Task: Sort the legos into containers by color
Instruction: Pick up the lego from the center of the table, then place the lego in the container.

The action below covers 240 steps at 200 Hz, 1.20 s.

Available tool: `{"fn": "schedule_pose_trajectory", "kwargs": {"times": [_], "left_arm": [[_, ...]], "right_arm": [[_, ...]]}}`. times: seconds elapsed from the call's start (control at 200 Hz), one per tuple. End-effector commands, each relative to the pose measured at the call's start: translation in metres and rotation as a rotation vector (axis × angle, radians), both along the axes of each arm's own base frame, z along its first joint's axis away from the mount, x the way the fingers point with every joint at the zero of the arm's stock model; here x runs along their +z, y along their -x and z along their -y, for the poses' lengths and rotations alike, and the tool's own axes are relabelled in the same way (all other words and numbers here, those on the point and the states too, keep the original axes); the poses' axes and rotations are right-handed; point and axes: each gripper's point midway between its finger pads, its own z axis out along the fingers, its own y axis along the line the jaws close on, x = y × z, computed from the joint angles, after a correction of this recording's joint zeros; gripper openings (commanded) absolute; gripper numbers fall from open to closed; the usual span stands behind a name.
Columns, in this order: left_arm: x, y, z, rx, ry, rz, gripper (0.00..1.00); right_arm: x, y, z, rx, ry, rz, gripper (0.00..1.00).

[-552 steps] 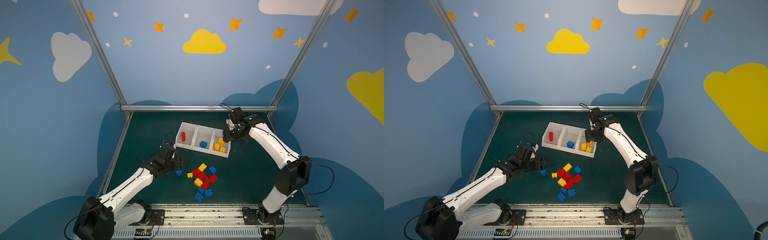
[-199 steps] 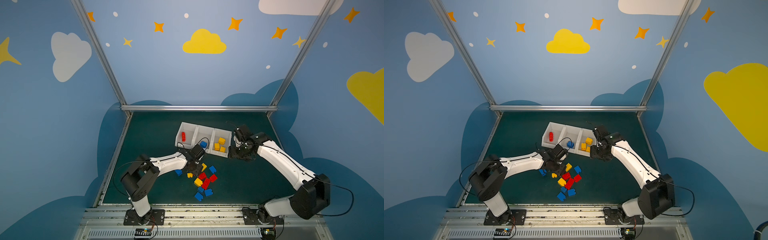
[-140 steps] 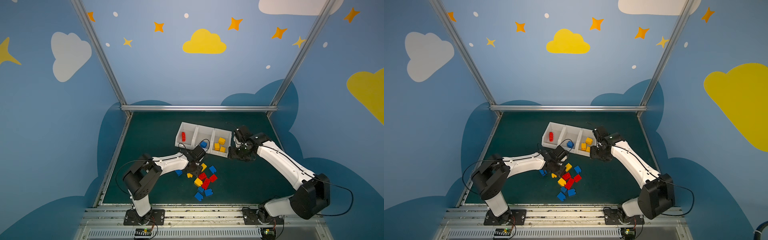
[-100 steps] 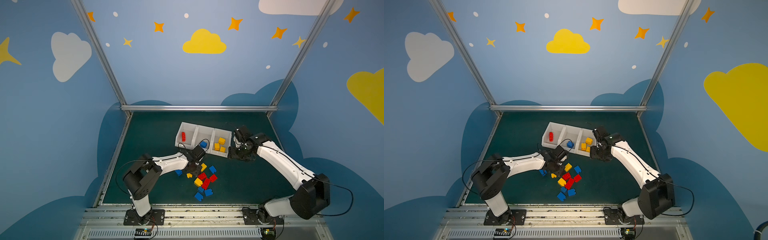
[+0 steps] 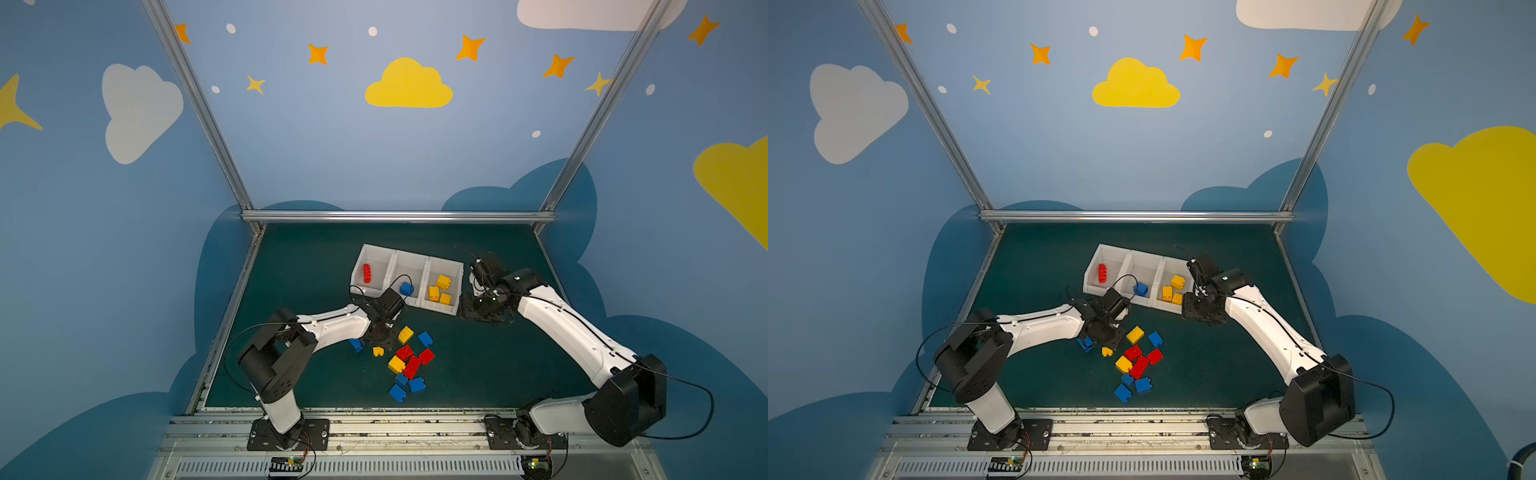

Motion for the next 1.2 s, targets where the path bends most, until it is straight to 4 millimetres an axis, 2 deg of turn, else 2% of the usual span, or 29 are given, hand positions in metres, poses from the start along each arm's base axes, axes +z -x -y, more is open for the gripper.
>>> {"fn": "schedule_pose_trajectory", "kwargs": {"times": [0.0, 0.115, 0.22, 0.345, 0.471, 0.636, 0.846, 0.956, 1.196], "left_arm": [[0.028, -0.018, -0.002, 0.055, 0.085, 0.048, 0.32], [0.055, -0.045, -0.015, 0.125, 0.150, 0.102, 0.32], [0.078, -0.078, -0.035, 0.237, 0.214, 0.171, 0.33], [0.099, -0.114, -0.049, 0.276, 0.263, 0.224, 0.34], [0.104, -0.145, -0.061, 0.312, 0.287, 0.220, 0.34], [0.101, -0.175, -0.059, 0.290, 0.327, 0.197, 0.34], [0.089, -0.199, -0.053, 0.297, 0.326, 0.171, 0.35], [0.090, -0.207, -0.047, 0.299, 0.344, 0.162, 0.39], [0.093, -0.206, -0.048, 0.311, 0.353, 0.163, 0.50]], "right_arm": [[0.003, 0.002, 0.002, -0.002, 0.001, 0.012, 0.64], [0.004, 0.002, 0.001, -0.002, -0.001, 0.018, 0.64], [0.005, 0.001, 0.000, 0.001, -0.007, 0.020, 0.63], [0.004, 0.001, -0.002, 0.003, -0.013, 0.020, 0.63], [0.007, 0.000, -0.003, 0.010, -0.019, 0.025, 0.63], [0.008, 0.001, -0.004, 0.015, -0.020, 0.024, 0.63], [0.009, 0.002, -0.008, 0.030, -0.019, 0.023, 0.63], [0.010, 0.004, -0.010, 0.036, -0.018, 0.024, 0.64], [0.010, 0.005, -0.011, 0.041, -0.014, 0.022, 0.66]]}}
